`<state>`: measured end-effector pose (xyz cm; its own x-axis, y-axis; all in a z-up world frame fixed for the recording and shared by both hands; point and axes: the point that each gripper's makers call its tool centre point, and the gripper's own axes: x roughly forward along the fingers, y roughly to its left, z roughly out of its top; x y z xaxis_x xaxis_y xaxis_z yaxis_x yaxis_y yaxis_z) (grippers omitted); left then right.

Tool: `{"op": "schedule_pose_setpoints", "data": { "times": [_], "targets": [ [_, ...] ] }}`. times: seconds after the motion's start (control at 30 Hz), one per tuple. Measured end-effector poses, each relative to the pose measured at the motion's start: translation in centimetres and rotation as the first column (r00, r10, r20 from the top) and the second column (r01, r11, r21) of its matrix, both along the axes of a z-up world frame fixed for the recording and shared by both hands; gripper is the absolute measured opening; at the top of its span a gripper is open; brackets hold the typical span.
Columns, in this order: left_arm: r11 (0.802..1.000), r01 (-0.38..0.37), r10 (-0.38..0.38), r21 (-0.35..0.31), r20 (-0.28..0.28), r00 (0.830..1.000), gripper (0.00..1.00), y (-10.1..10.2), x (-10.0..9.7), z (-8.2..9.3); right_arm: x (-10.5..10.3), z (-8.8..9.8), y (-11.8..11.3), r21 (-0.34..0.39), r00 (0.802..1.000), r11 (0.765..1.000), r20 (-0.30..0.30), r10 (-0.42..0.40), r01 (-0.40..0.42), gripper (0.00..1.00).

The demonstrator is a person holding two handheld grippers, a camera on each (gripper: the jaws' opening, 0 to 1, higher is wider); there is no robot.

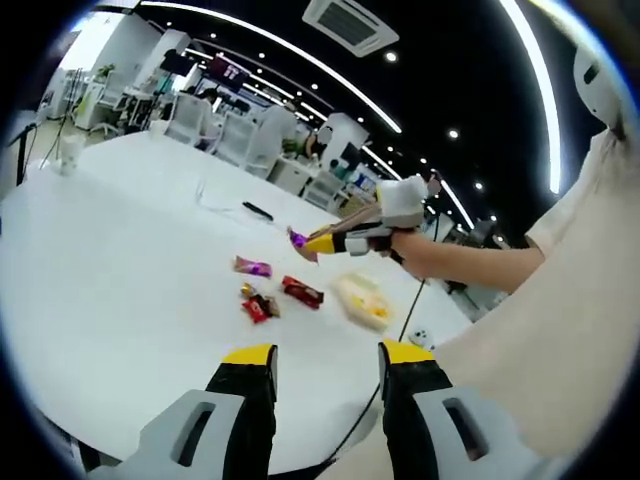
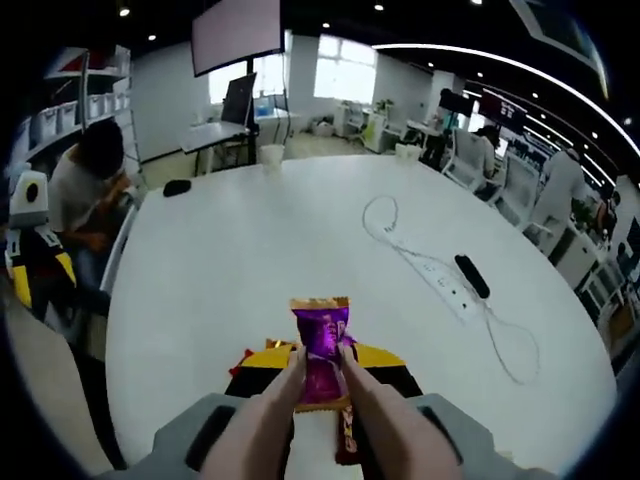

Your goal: Place the target food into the container with the food tongs after gripping and lifting it, then release it inside without dropping or visibly crushing the food.

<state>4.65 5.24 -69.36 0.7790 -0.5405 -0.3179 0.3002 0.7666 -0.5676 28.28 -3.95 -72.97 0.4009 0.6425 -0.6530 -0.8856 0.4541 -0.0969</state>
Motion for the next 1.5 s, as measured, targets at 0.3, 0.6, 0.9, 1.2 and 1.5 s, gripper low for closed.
{"op": "schedule_pose_setpoints", "data": {
  "times": [0.3,0.6,0.9,1.2,1.5],
  "targets": [
    [0.998,0.052,-0.052,-0.017,0.009,0.999,0.40,-1.6,0.9,0.2,0.5,0.5,-1.7,0.021,0.998,0.998,0.003,-0.056,0.056,0.20],
    [0.991,0.133,-0.133,-0.023,0.007,0.991,0.40,-3.4,1.1,0.0,0.8,1.5,-4.0,0.034,0.992,0.992,0.016,-0.124,0.123,0.20],
    [0.983,0.183,-0.183,-0.017,0.001,0.983,0.40,-4.2,1.0,-0.1,0.9,1.7,-6.2,0.036,0.984,0.984,0.017,-0.176,0.175,0.20],
    [0.975,0.223,-0.223,-0.022,-0.005,0.975,0.40,-5.2,1.1,-0.3,0.6,2.5,-7.1,0.044,0.977,0.976,0.020,-0.212,0.211,0.20],
    [0.963,0.270,-0.270,-0.015,-0.006,0.963,0.40,-5.9,1.6,-0.3,0.2,3.1,-8.9,0.054,0.964,0.963,0.025,-0.264,0.262,0.20]
  ]
}}
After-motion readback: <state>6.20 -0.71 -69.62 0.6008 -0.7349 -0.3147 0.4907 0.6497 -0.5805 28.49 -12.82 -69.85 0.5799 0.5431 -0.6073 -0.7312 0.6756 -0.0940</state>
